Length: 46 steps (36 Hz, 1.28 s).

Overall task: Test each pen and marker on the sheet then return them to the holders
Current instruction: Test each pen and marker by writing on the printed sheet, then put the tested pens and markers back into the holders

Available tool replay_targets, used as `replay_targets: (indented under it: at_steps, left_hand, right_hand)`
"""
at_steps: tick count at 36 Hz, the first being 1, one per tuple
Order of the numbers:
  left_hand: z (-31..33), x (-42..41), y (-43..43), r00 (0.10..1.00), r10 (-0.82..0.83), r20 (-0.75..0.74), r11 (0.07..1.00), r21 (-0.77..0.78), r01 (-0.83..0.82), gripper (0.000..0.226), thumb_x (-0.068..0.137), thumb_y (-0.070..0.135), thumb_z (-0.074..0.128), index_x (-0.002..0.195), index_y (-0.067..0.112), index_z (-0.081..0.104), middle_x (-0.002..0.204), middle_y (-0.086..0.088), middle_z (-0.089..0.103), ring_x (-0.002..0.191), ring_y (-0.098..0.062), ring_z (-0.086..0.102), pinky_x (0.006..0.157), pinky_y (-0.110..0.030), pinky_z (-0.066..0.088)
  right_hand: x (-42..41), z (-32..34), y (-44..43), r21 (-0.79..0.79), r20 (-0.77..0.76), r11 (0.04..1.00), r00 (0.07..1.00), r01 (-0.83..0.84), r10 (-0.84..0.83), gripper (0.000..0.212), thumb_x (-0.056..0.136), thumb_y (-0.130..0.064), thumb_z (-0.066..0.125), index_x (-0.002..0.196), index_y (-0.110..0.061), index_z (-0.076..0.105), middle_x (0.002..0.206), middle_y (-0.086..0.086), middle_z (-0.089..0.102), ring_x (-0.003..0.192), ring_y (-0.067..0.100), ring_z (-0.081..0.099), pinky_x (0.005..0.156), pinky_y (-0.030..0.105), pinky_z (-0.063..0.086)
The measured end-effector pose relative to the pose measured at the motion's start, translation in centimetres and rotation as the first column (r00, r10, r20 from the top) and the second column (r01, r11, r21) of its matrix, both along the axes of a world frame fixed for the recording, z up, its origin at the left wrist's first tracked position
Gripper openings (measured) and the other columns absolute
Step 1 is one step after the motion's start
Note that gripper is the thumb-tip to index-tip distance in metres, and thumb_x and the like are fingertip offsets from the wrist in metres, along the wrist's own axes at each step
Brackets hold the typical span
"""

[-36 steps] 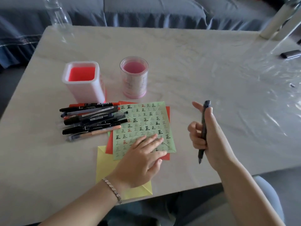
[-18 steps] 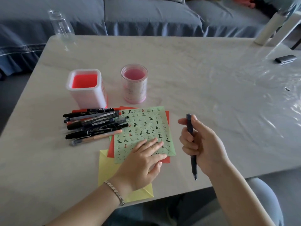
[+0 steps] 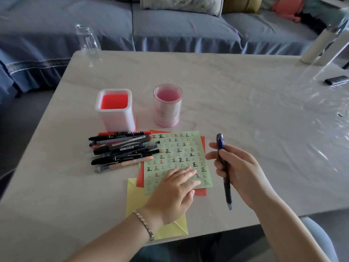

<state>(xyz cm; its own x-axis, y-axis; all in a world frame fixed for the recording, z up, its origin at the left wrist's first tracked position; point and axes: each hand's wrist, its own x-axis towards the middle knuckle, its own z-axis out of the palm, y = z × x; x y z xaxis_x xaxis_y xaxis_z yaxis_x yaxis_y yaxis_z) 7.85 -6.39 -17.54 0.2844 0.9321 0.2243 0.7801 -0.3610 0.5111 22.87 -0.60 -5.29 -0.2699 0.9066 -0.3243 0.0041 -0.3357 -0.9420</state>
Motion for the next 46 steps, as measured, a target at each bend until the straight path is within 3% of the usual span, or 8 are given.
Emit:
replay_targets:
  at_steps: [8, 14, 17, 21, 27, 34, 40, 46]
  left_hand:
    - [0.6, -5.1, 0.4, 0.981, 0.126, -0.15, 0.987, 0.115, -0.109, 0.037, 0.085, 0.021, 0.04, 0.108, 0.012, 0.067, 0.124, -0.009, 0.061, 0.117, -0.022, 0.055, 0.103, -0.04, 0.038]
    - [-0.2, -7.7, -0.3, 0.987, 0.11, -0.117, 0.993, 0.055, -0.104, 0.037, 0.087, 0.022, 0.041, 0.113, 0.014, 0.066, 0.127, -0.004, 0.058, 0.121, -0.015, 0.05, 0.108, -0.028, 0.03]
    - [-0.2, -7.6, -0.3, 0.987, 0.119, -0.111, 0.992, 0.058, -0.113, 0.037, 0.087, 0.022, 0.04, 0.113, 0.015, 0.066, 0.127, -0.003, 0.059, 0.121, -0.015, 0.052, 0.107, -0.029, 0.033]
    - [-0.2, -7.6, -0.3, 0.988, 0.121, -0.097, 0.99, 0.078, -0.114, 0.037, 0.086, 0.021, 0.041, 0.112, 0.016, 0.067, 0.126, -0.002, 0.06, 0.12, -0.014, 0.053, 0.105, -0.03, 0.037]
    - [-0.3, -7.9, -0.5, 0.993, 0.107, -0.049, 0.979, 0.182, -0.096, 0.032, 0.084, 0.017, 0.045, 0.106, 0.013, 0.068, 0.121, -0.006, 0.062, 0.117, -0.018, 0.054, 0.104, -0.032, 0.039]
    - [0.2, -10.2, -1.7, 0.942, 0.333, -0.044, 0.878, 0.378, -0.293, 0.035, 0.084, 0.016, 0.05, 0.119, 0.017, 0.049, 0.134, -0.003, 0.044, 0.125, -0.02, 0.041, 0.106, -0.041, 0.03]
    - [1.7, -15.0, -2.9, 0.811, 0.576, -0.103, 0.801, 0.269, -0.535, 0.06, 0.076, 0.033, 0.066, 0.127, 0.01, 0.044, 0.127, -0.008, 0.056, 0.113, -0.024, 0.053, 0.096, -0.04, 0.04]
    - [2.5, -17.0, -2.6, 0.782, 0.602, -0.162, 0.798, 0.141, -0.586, 0.057, 0.061, 0.028, 0.082, 0.111, 0.014, 0.059, 0.104, -0.001, 0.065, 0.089, -0.026, 0.063, 0.073, -0.037, 0.05]
  right_hand:
    - [-3.8, 2.5, 2.8, 0.484, 0.141, 0.874, 0.981, 0.046, -0.13, 0.022, 0.088, -0.006, 0.056, 0.084, -0.027, 0.063, 0.072, -0.014, 0.062, 0.062, -0.011, 0.057, 0.061, 0.002, 0.041]
    - [-7.9, 5.8, 6.4, 0.796, 0.042, 0.601, 0.982, 0.078, -0.184, 0.037, 0.082, -0.001, 0.06, 0.096, -0.035, 0.052, 0.089, -0.009, 0.064, 0.086, 0.008, 0.066, 0.082, 0.025, 0.052]
    - [-9.7, 6.0, 8.1, 0.843, 0.081, 0.535, 0.967, 0.063, -0.243, 0.031, 0.083, 0.0, 0.06, 0.096, -0.027, 0.052, 0.088, -0.013, 0.061, 0.083, 0.003, 0.064, 0.079, 0.015, 0.05]
    - [-11.4, 4.2, 10.2, 0.782, 0.312, 0.616, 0.913, -0.092, -0.261, 0.021, 0.084, -0.002, 0.059, 0.097, -0.017, 0.053, 0.093, 0.0, 0.063, 0.08, 0.005, 0.061, 0.07, 0.006, 0.047]
    - [-11.5, 1.4, 9.8, 0.681, 0.55, 0.685, 0.799, -0.26, -0.243, 0.03, 0.082, -0.007, 0.06, 0.11, -0.018, 0.054, 0.108, 0.001, 0.061, 0.1, 0.018, 0.057, 0.089, 0.032, 0.046]
    - [-11.0, 0.4, 4.7, 0.835, 0.542, 0.267, 0.801, -0.481, -0.254, 0.023, 0.076, -0.002, 0.062, 0.098, -0.007, 0.062, 0.102, 0.007, 0.061, 0.101, 0.017, 0.046, 0.091, 0.017, 0.032]
    - [-13.2, -2.2, 2.9, 0.626, 0.768, 0.233, 0.641, -0.744, -0.017, 0.037, 0.072, -0.008, 0.07, 0.108, -0.011, 0.064, 0.104, 0.002, 0.065, 0.098, 0.022, 0.058, 0.088, 0.032, 0.047]
    - [-17.3, -4.0, 2.8, 0.287, 0.949, 0.215, 0.307, -0.933, 0.064, 0.061, 0.087, -0.035, 0.056, 0.14, -0.022, 0.03, 0.139, -0.006, 0.04, 0.131, 0.015, 0.032, 0.107, 0.026, 0.016]
